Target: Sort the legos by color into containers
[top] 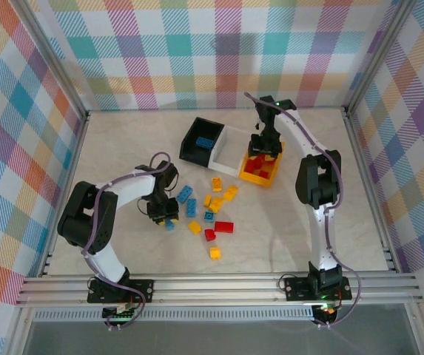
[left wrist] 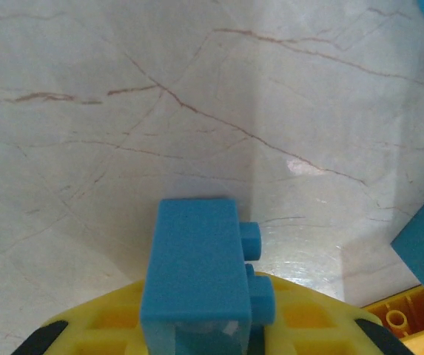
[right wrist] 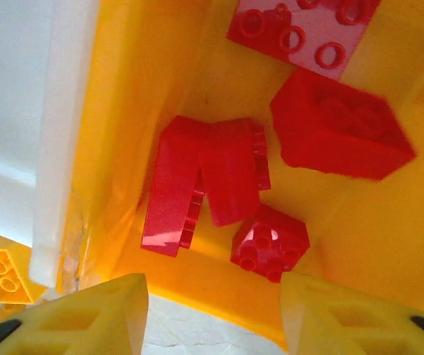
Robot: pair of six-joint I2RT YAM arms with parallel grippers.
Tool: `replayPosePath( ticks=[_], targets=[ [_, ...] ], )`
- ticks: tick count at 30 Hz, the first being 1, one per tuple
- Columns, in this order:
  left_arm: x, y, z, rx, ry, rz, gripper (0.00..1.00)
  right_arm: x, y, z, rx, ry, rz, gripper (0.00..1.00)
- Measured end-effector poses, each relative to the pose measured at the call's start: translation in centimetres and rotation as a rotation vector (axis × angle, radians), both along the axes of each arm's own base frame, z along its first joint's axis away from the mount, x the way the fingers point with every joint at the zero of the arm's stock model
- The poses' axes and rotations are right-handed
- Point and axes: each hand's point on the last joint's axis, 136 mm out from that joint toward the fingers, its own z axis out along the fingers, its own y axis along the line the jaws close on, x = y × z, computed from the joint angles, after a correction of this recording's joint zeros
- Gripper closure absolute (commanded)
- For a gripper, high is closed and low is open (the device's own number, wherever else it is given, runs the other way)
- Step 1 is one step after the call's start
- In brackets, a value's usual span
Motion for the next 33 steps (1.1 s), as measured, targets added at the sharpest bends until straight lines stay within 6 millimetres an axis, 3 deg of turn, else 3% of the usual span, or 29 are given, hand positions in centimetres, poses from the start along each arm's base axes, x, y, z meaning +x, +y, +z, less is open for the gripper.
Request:
replayPosePath(
  ticks=[2,6,12,15,20,24,26,29,33],
  targets=[
    [0.2,-0.1,0.1,-0.001,-0.006,0.0,1.0,0.0,0.0,0.4,0.002,-0.007,0.002,0.41],
    [1.2,-0.4,0.8,-0.006,-0.035,-0.002,1.0,-0.8,-0.1,2.0,0.017,-0.027,0.003,0.39],
    [4.0,-0.9,3.7,-0.017,-0.104,-0.008,1.0,-5.8,-0.3,6.0,0.103,-0.057,-0.014,0.38],
    [6.7,-1.5,6.4,-0.033,-0.168,-0.007,1.0,-9.1,0.0,6.7,0.16,-0.047,-0.02,0.38],
    [15.2,-3.6,11.2,-0.081,-0.324,0.01,1.0,-15.1,2.9,4.2,0.214,0.042,0.054,0.37],
    [22.3,-6.0,13.3,-0.117,-0.443,0.008,1.0,-19.0,5.7,1.4,0.222,0.12,0.15,0.37],
    [25.4,-7.1,13.5,-0.125,-0.486,0.009,1.0,-20.5,7.1,0.6,0.229,0.136,0.205,0.37],
    [28.3,-8.1,12.4,-0.127,-0.507,0.009,1.0,-21.8,8.6,-0.1,0.244,0.132,0.274,0.36],
    [29.7,-8.6,9.9,-0.117,-0.486,0.01,0.98,-21.9,9.1,-0.7,0.255,0.113,0.319,0.34]
  ],
)
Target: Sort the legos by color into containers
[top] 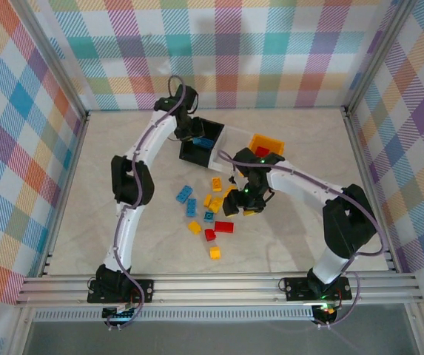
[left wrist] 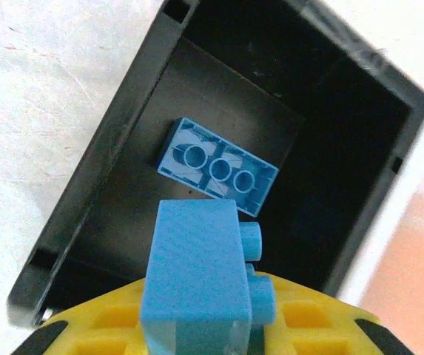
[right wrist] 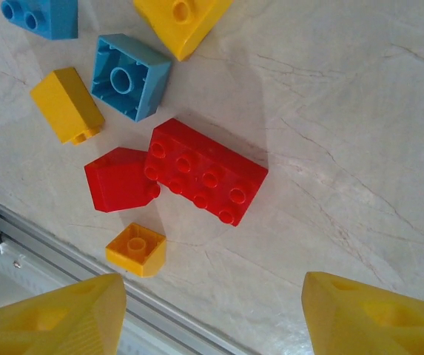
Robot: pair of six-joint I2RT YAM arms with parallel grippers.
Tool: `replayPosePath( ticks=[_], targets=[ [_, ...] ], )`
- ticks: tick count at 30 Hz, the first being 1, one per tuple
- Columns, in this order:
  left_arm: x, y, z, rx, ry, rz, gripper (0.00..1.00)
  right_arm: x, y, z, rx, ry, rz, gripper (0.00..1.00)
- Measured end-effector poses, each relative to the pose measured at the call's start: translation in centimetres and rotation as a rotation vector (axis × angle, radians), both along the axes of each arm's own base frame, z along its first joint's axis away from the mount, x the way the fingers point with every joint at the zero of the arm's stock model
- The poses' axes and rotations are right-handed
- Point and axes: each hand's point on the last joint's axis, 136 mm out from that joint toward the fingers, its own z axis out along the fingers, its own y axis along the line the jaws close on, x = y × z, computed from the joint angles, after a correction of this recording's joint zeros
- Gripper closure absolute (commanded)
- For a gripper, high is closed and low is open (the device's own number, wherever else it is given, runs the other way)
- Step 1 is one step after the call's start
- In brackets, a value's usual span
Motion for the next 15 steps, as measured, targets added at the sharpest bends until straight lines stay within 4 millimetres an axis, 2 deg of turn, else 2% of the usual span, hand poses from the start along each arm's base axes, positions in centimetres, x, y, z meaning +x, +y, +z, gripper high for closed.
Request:
replayPosePath(
  ticks=[1,2,3,6,12,15],
  targets=[
    [0.0,0.0,-0.6,0.002,0.01,0.002,0.92,0.0,0.0,-0.1,0.001,-0.003,0.006,0.34],
    [0.0,0.0,-1.2,0.006,0.021,0.003,0.81,0.1,0.1,-0.2,0.001,-0.004,0.01,0.33],
    [0.0,0.0,-1.6,0.007,0.028,0.005,0.76,0.1,0.1,-0.3,0.002,-0.006,0.014,0.32],
    [0.0,-0.1,-2.4,0.007,0.043,0.01,0.65,0.2,0.1,-0.9,-0.011,-0.001,0.025,0.31],
    [-0.1,-0.5,-2.2,-0.008,0.044,0.011,0.41,0.5,0.6,-2.7,-0.021,0.031,0.049,0.31],
    [-0.3,-0.8,-1.9,-0.011,0.044,0.001,0.36,0.6,1.2,-3.5,-0.015,0.03,0.091,0.31]
  ],
)
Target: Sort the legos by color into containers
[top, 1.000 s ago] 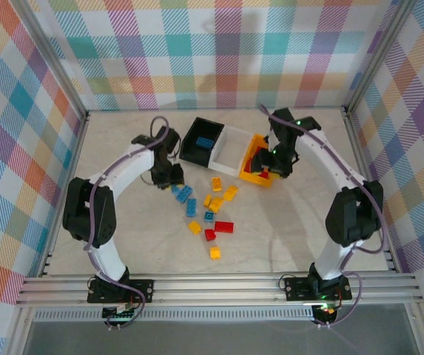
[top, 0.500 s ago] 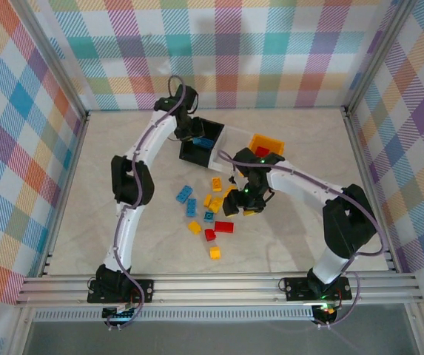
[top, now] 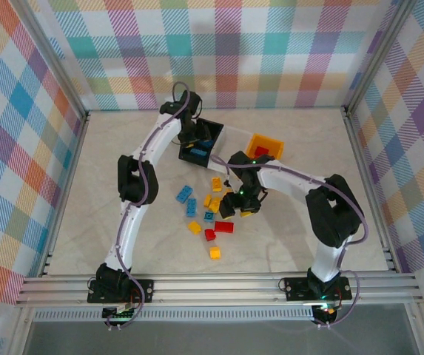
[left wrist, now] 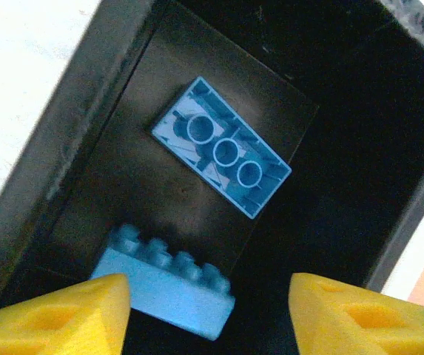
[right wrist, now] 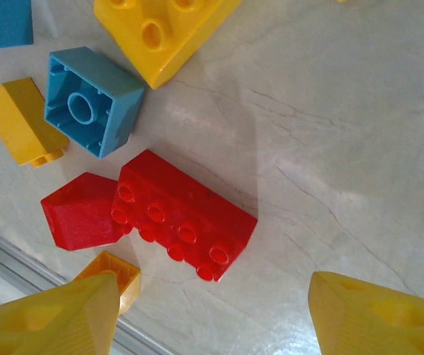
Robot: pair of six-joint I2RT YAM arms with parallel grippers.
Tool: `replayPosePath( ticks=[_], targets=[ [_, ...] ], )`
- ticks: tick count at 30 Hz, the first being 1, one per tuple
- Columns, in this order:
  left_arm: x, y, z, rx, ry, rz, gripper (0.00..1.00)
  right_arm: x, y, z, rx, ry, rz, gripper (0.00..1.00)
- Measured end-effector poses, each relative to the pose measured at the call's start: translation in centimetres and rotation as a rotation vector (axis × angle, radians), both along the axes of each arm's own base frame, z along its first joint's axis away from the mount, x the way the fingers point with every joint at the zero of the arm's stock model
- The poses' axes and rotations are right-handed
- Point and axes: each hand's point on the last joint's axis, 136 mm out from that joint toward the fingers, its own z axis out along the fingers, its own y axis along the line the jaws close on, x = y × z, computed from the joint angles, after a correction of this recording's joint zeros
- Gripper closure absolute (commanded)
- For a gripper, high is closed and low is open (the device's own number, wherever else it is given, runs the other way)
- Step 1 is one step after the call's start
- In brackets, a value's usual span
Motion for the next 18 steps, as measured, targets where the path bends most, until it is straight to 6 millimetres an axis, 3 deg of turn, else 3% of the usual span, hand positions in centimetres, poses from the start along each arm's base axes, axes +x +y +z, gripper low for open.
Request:
replayPosePath(
  ticks=[3,7,14,18],
  targets=[
    [-1.0,0.4,0.3,0.009,0.02,-0.003,0.34,-0.2,0.4,-0.6,0.005,-0.014,0.063,0.29],
    [-3.8,1.5,1.9,0.025,0.052,-0.008,0.33,-0.6,0.9,-1.1,-0.008,-0.076,0.194,0.25],
    [-10.7,4.2,6.0,0.025,0.048,-0.016,0.32,-0.1,1.3,-2.1,-0.041,-0.217,0.421,0.23],
    [-14.9,5.6,5.9,0.028,0.08,-0.021,0.31,-0.1,1.4,-2.9,-0.055,-0.24,0.5,0.22]
  ],
)
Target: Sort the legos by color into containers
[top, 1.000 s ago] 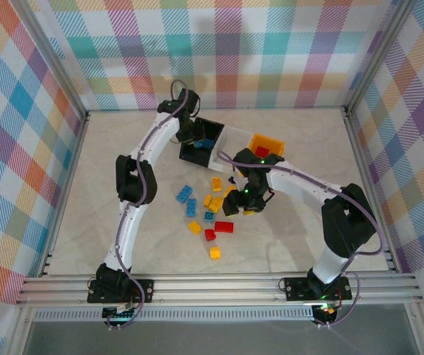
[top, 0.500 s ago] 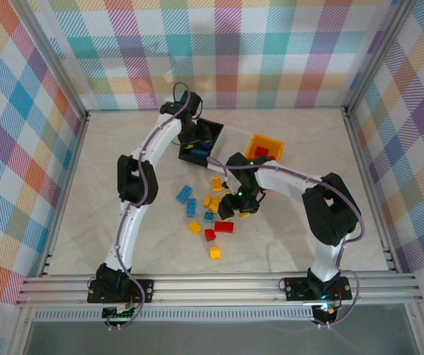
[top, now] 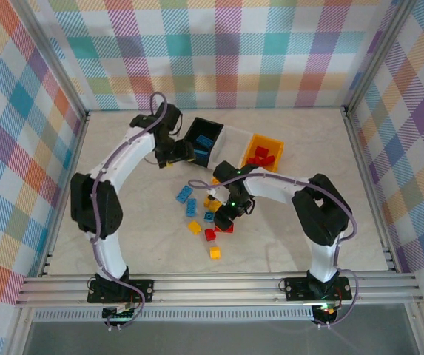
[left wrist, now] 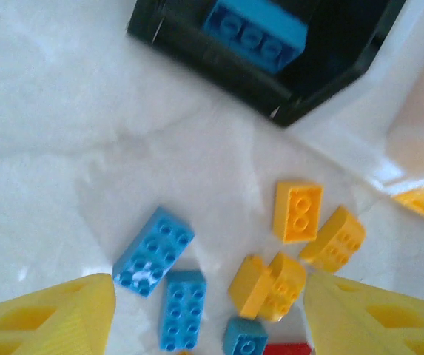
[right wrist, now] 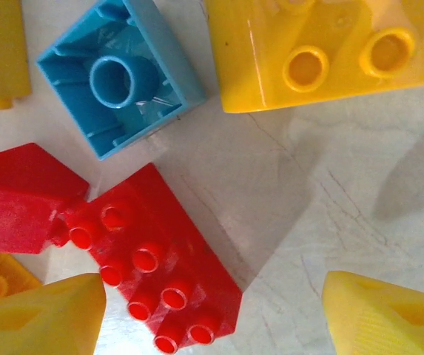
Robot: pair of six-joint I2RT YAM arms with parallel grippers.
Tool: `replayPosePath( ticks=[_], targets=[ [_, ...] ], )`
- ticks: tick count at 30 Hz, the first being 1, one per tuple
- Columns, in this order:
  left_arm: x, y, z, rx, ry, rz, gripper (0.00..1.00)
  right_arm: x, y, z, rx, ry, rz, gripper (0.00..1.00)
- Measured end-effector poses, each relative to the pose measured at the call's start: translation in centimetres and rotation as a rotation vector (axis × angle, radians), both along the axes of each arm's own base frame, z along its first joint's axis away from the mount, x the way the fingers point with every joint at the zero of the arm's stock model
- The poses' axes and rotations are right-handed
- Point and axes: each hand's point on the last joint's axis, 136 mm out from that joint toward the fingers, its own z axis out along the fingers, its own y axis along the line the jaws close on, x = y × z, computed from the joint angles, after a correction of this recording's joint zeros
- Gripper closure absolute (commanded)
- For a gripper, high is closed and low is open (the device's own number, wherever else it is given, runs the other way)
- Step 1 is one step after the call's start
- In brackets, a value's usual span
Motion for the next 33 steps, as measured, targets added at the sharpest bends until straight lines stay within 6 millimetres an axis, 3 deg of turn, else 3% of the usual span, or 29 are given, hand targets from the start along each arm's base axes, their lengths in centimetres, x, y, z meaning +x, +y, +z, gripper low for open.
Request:
replayPosePath(
  ticks=[7,11,18,24,28,31,33],
  targets=[
    [-6.6,2.2,-4.6,0.044,0.156,-0.004,0.31,0.0,0.8,-0.3,0.001,-0.014,0.072,0.22],
    [-8.3,2.8,-5.8,0.054,0.196,-0.004,0.3,0.0,1.2,-0.4,-0.002,0.001,0.085,0.24],
    [-8.5,2.9,-5.6,0.041,0.171,-0.005,0.3,-0.8,1.1,-0.4,0.013,0.055,-0.035,0.28],
    [-8.2,2.6,-5.4,0.025,0.153,-0.008,0.3,-2.3,-2.8,-0.4,-0.003,0.124,-0.291,0.29],
    [-8.0,2.4,-5.5,0.015,0.153,-0.01,0.3,-3.6,-5.2,0.1,-0.031,0.159,-0.412,0.24],
    [-7.9,2.2,-5.7,0.008,0.152,-0.012,0.3,-3.6,-5.2,1.4,-0.016,0.146,-0.446,0.2],
    [-7.9,2.1,-5.8,0.008,0.156,-0.012,0.29,-3.3,-4.9,2.3,-0.012,0.149,-0.481,0.08]
  ],
)
